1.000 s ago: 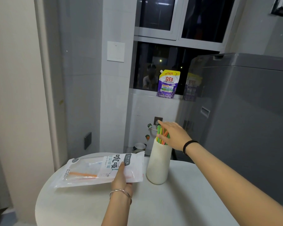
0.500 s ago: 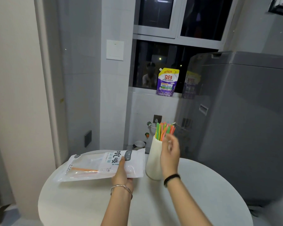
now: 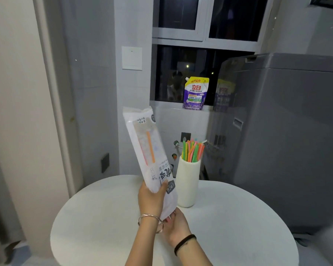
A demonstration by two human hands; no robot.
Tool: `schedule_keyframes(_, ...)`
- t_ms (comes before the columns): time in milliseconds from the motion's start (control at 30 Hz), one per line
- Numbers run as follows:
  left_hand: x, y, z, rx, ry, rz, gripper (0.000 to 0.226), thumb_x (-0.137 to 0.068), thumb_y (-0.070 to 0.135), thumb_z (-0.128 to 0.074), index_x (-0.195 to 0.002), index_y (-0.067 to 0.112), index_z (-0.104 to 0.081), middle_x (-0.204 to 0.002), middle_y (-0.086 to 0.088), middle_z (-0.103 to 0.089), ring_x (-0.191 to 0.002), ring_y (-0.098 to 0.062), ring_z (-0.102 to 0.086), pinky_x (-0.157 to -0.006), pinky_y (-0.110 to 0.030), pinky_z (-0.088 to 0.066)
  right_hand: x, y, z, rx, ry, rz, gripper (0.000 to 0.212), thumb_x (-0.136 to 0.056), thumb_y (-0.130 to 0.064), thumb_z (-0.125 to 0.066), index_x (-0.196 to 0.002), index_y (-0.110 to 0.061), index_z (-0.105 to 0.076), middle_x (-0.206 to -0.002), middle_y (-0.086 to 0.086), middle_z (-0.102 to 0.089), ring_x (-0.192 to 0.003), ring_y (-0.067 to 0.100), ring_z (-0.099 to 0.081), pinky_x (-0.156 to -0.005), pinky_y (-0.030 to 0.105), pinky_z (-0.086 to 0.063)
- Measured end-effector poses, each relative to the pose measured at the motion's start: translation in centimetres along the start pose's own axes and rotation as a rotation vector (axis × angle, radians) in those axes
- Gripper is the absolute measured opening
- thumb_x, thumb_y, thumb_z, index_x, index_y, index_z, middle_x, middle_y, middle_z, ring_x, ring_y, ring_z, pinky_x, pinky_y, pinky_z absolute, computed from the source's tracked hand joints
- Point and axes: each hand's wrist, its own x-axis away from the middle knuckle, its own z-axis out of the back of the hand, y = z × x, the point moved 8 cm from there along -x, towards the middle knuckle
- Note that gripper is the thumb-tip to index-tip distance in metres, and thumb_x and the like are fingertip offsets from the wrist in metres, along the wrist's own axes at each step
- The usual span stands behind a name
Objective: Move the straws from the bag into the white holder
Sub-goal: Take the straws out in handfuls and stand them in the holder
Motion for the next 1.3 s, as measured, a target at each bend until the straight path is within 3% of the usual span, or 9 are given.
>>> schedule_keyframes(133, 0.1, 0.5, 0.4, 0.06, 0.015, -0.019, 0.026, -0.08, 0.012, -0.076, -0.104, 0.013, -0.067, -0.098, -0.001, -0.072, -0.088, -0.013, -0.067, -0.059, 0.0, -0.047, -0.4, 0.3, 1.0, 0.098, 0.025, -0.022, 0.016, -0.094, -0.013, -0.049, -0.087, -0.004, -0.06, -0.083, 0.015, -0.064, -0.075, 0.028, -0.06, -0.09, 0.042, -0.049)
schedule_keyframes(200, -0.3, 0.6, 0.9, 0.089, 0.035, -0.017, 0.03, -0.08, 0.013, -0.077, -0.108, 0.009, -0.068, -0.101, -0.002, -0.072, -0.093, -0.017, -0.068, -0.064, -0.005, -0.049, -0.6, 0.0, 1.5, 0.164, 0.052, -0.003, 0.013, -0.092, -0.014, -0.052, -0.083, -0.006, -0.059, -0.069, 0.011, -0.067, -0.061, 0.022, -0.061, -0.068, 0.031, -0.056)
schedule_keyframes(267, -0.6, 0.7, 1.4, 0.107, 0.049, -0.032, 0.031, -0.079, 0.014, -0.078, -0.108, 0.01, -0.067, -0.101, 0.0, -0.071, -0.093, -0.016, -0.067, -0.066, -0.004, -0.049, -0.4, -0.6, 1.6, 0.199, 0.059, 0.02, 0.015, -0.091, -0.017, -0.054, -0.081, -0.007, -0.059, -0.062, 0.009, -0.067, -0.046, 0.017, -0.059, -0.044, 0.021, -0.05)
schedule_keyframes(400, -1.0, 0.7, 1.6, 0.135, 0.071, -0.024, 0.025, -0.079, 0.014, -0.079, -0.1, 0.017, -0.066, -0.094, 0.003, -0.07, -0.085, -0.01, -0.066, -0.062, -0.004, -0.048, 0.1, -1.3, 1.1, 0.322, 0.018, 0.045, 0.02, -0.093, -0.024, -0.053, -0.081, -0.008, -0.057, -0.069, 0.008, -0.058, -0.035, 0.012, -0.047, -0.034, 0.017, -0.036)
schedule_keyframes(600, -1.1, -2.3, 3.6, 0.353, 0.271, 0.189, 0.024, -0.08, 0.017, -0.078, -0.101, 0.011, -0.067, -0.102, -0.006, -0.07, -0.092, -0.023, -0.066, -0.085, -0.032, -0.053, 0.4, -4.1, 1.2, 0.454, 0.005, 0.231, 0.013, -0.088, -0.019, -0.062, -0.083, -0.007, -0.059, -0.056, -0.002, -0.044, -0.035, 0.004, -0.031, -0.034, 0.015, -0.023)
schedule_keyframes(833, -0.9, -5.0, 4.4, 0.532, 0.363, 0.381, 0.022, -0.077, 0.028, -0.08, -0.075, 0.027, -0.058, -0.077, 0.015, -0.063, -0.069, -0.005, -0.061, -0.074, -0.026, -0.046, 1.6, -8.6, 1.9, 0.355, 0.088, 0.449, 0.016, -0.083, -0.013, -0.067, -0.074, -0.008, -0.056, -0.056, 0.001, -0.042, -0.045, 0.009, -0.037, -0.038, 0.016, -0.031)
schedule_keyframes(1033, -1.0, -6.1, 3.5, 0.54, 0.308, 0.448, 0.022, -0.077, 0.027, -0.08, -0.085, 0.022, -0.06, -0.081, 0.015, -0.063, -0.074, -0.008, -0.062, -0.08, -0.03, -0.048, 1.9, -9.4, 1.6, 0.352, 0.071, 0.471, 0.012, -0.084, -0.018, -0.067, -0.082, -0.008, -0.06, -0.058, 0.001, -0.046, -0.047, 0.01, -0.04, -0.041, 0.019, -0.035)
schedule_keyframes(1167, -0.4, -6.1, 2.2, 0.542, 0.259, 0.471, 0.021, -0.077, 0.026, -0.08, -0.08, 0.025, -0.059, -0.081, 0.013, -0.063, -0.073, -0.008, -0.063, -0.078, -0.031, -0.049, 1.4, -7.7, 0.5, 0.435, 0.007, 0.376, 0.027, -0.093, -0.031, -0.054, -0.083, -0.008, -0.064, -0.059, 0.003, -0.056, -0.041, 0.01, -0.046, -0.041, 0.02, -0.034)
schedule_keyframes(1300, -0.3, -6.6, 2.3, 0.581, 0.266, 0.518, 0.027, -0.078, 0.029, -0.079, -0.093, 0.019, -0.06, -0.084, 0.013, -0.063, -0.08, -0.015, -0.065, -0.085, -0.034, -0.052, 1.8, -8.9, 0.6, 0.481, 0.034, 0.436, 0.024, -0.095, -0.017, -0.045, -0.078, -0.007, -0.058, -0.059, 0.007, -0.052, -0.041, 0.013, -0.046, -0.042, 0.022, -0.032)
